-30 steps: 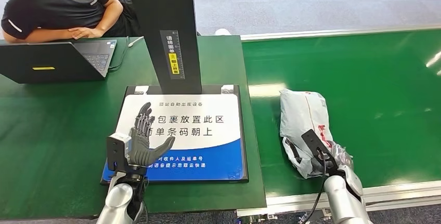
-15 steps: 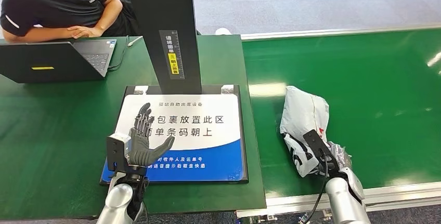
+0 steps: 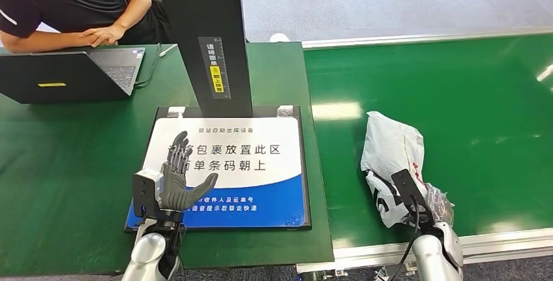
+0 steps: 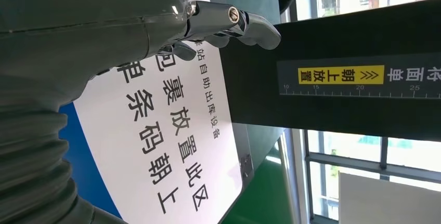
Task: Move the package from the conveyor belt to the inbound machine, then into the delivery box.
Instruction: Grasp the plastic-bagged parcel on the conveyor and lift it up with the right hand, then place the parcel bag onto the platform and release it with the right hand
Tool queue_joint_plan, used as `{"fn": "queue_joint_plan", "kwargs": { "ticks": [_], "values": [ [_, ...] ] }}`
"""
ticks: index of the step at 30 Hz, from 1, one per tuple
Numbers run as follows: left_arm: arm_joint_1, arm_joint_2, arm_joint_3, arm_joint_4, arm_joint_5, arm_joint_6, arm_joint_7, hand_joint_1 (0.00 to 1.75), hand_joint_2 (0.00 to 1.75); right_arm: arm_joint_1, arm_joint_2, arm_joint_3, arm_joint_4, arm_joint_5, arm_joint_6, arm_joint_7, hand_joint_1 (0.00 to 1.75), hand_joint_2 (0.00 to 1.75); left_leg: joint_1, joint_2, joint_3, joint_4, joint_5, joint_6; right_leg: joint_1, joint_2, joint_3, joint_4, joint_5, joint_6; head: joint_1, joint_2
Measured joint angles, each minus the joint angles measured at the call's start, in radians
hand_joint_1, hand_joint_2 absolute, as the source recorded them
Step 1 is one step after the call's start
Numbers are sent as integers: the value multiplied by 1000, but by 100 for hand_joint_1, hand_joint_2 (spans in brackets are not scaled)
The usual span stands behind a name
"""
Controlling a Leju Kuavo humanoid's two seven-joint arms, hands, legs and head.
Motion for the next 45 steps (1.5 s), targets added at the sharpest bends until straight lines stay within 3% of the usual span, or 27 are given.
{"fn": "queue_joint_plan", "kwargs": {
  "ticks": [5,12,21,25,30,36,40,45],
  "values": [
    [4,0,1,-5,7,6,-2,0,175,34,15,-15,-83,-105,-143,-143,175,175,0,0,-3,0,0,0,0,0,-3,1,0,0,0,0],
    [1,0,3,-5,24,20,-26,0,175,112,67,14,-352,-189,-281,-322,175,175,0,1,-5,0,0,-1,0,0,-6,2,0,0,0,0],
    [-25,0,10,-5,60,43,-46,0,175,164,86,187,-591,-153,-383,-359,175,175,0,1,-5,0,1,-1,0,1,-7,3,0,-1,0,0],
    [-29,0,12,-5,70,54,-55,0,175,158,85,260,-614,-170,-323,-360,175,175,0,1,-5,0,1,-1,0,1,-7,3,0,-1,0,0],
    [-34,0,24,-5,108,76,-80,0,175,132,68,377,-604,-186,-151,-384,175,175,0,1,-6,0,1,-1,0,1,-7,3,0,-1,0,0],
    [-38,1,32,-5,148,77,-115,0,175,71,34,580,-541,-74,23,-385,175,175,0,1,-7,0,2,-2,0,1,-9,5,0,-2,0,0],
    [-38,2,33,-5,160,75,-132,0,175,31,15,712,-484,-30,71,-379,175,175,0,1,-8,0,2,-2,0,0,-10,5,0,-3,0,0],
    [-38,2,33,-5,166,78,-140,0,175,-27,-1,799,-416,-23,88,-388,175,175,0,1,-8,0,2,-2,0,0,-10,5,0,-3,0,0]
  ]
}}
